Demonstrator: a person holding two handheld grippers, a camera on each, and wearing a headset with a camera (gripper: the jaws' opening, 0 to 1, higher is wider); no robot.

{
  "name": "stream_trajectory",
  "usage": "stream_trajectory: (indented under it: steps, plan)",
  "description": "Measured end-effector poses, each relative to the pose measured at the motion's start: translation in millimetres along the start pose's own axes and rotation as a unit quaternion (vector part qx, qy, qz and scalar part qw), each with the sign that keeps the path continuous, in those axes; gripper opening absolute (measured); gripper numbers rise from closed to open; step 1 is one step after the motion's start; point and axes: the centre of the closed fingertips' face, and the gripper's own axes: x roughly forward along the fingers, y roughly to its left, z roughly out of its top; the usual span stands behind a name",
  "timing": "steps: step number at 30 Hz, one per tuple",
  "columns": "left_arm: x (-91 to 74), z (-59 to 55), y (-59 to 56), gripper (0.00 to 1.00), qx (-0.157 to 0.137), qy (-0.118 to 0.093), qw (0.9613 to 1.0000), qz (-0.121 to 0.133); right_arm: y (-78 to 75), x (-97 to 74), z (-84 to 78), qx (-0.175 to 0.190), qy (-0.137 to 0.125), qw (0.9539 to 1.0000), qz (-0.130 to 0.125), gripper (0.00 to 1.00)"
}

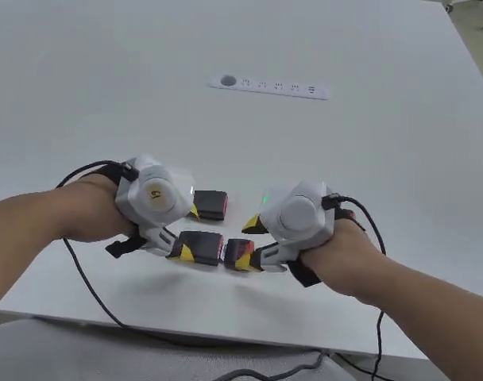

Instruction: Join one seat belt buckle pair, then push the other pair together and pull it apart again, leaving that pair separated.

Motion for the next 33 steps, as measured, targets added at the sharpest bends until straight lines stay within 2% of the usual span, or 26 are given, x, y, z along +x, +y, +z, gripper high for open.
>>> stream_trajectory:
  steps: [8,14,15,17,25,29,33]
  plan:
    - [6.1,15.7,19.7,0.47,-0.005,-0.016,0.9998,0.007,-16.1,-26.0,-22.7,0.006,0.014,0.9997,-0.021,0.30]
    - [3.1,19.2,41.5,0.49,-0.005,-0.018,0.9996,0.020,-36.3,-49.2,-43.6,0.004,0.032,0.9988,-0.038,0.30]
    - [3.5,17.3,49.0,0.49,-0.008,-0.020,0.9995,0.023,-39.8,-52.1,-47.7,0.005,0.035,0.9986,-0.041,0.30]
    - [3.3,19.2,52.3,0.49,-0.011,-0.019,0.9994,0.026,-48.2,-58.8,-57.4,0.009,0.041,0.9980,-0.047,0.30]
    - [11.2,5.8,69.0,0.48,-0.006,-0.003,0.9998,0.020,-69.6,-79.5,-86.4,0.023,0.063,0.9958,-0.062,0.30]
    - [14.6,5.5,70.8,0.47,-0.007,0.005,0.9998,0.015,-77.6,-87.1,-99.7,0.029,0.063,0.9961,-0.054,0.31]
    - [23.1,-3.6,74.0,0.46,0.003,0.015,0.9999,0.006,-85.4,-94.3,-113.1,0.026,0.075,0.9952,-0.057,0.31]
